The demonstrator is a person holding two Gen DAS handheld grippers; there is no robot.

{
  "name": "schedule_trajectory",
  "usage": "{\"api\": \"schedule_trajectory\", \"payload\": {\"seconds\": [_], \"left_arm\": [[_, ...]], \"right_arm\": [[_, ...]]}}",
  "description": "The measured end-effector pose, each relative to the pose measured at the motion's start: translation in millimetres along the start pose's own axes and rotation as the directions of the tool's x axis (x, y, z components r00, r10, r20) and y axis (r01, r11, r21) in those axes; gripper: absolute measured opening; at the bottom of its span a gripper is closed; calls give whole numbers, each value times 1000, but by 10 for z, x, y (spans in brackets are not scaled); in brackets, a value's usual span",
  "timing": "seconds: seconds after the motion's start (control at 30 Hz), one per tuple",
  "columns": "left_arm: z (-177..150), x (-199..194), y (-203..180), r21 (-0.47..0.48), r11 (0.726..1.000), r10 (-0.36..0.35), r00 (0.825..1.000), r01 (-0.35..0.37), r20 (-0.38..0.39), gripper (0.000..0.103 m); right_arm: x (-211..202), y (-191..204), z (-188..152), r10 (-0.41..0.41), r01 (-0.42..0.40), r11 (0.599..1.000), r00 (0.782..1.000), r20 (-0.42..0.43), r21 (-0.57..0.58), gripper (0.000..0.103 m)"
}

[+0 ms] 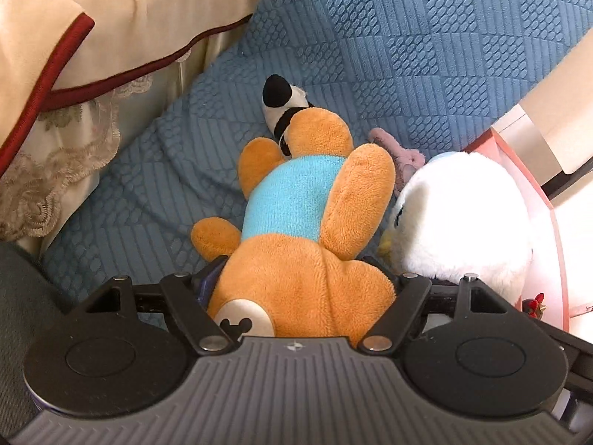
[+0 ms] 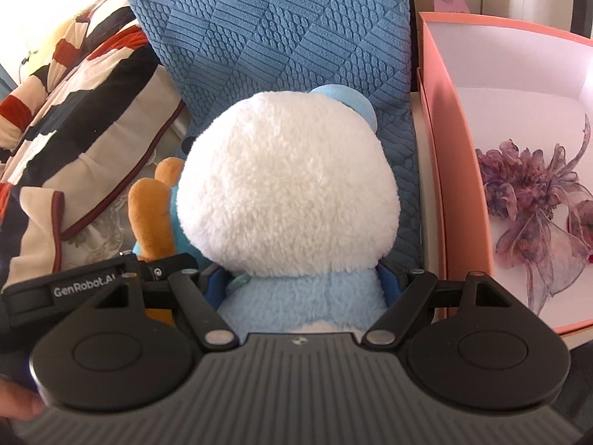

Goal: Organize objects
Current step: 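Lift the snowman with the right tool while the left tool lifts the orange bear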

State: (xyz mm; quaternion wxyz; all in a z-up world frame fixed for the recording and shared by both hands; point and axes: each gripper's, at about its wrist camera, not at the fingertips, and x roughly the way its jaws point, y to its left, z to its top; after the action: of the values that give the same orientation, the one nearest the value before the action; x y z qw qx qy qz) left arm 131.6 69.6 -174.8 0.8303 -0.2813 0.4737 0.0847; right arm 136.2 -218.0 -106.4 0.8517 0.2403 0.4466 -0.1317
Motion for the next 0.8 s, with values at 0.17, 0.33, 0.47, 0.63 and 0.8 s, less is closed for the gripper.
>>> {"api": "schedule_trajectory", "payload": {"seconds": [0.17,0.33,0.47,0.63,0.8], "left_arm": [[-3,10,36,-38,999,-40,999,38,-30,80],[31,24,-28,-37,999,-24,999,22,-37,80],[101,-38,-88,-52,998,-43,998,40,-51,80],[227,-191,-267,-37,998,-59,996,57,-60,80],[395,-380,-460,-17,997,-80,995,80,-54,80]], "right_arm": [[54,-39,-4,0,0,1000,1000,-19,-10,80],[38,-45,33,18,-18,1000,999,-44,-20,80],[-92,-33,114,37,-39,999,998,-45,-32,80],[-331,-25,282,78,-79,997,996,-43,-21,80],[-568,-65,506,107,-106,994,994,-27,26,80]]}}
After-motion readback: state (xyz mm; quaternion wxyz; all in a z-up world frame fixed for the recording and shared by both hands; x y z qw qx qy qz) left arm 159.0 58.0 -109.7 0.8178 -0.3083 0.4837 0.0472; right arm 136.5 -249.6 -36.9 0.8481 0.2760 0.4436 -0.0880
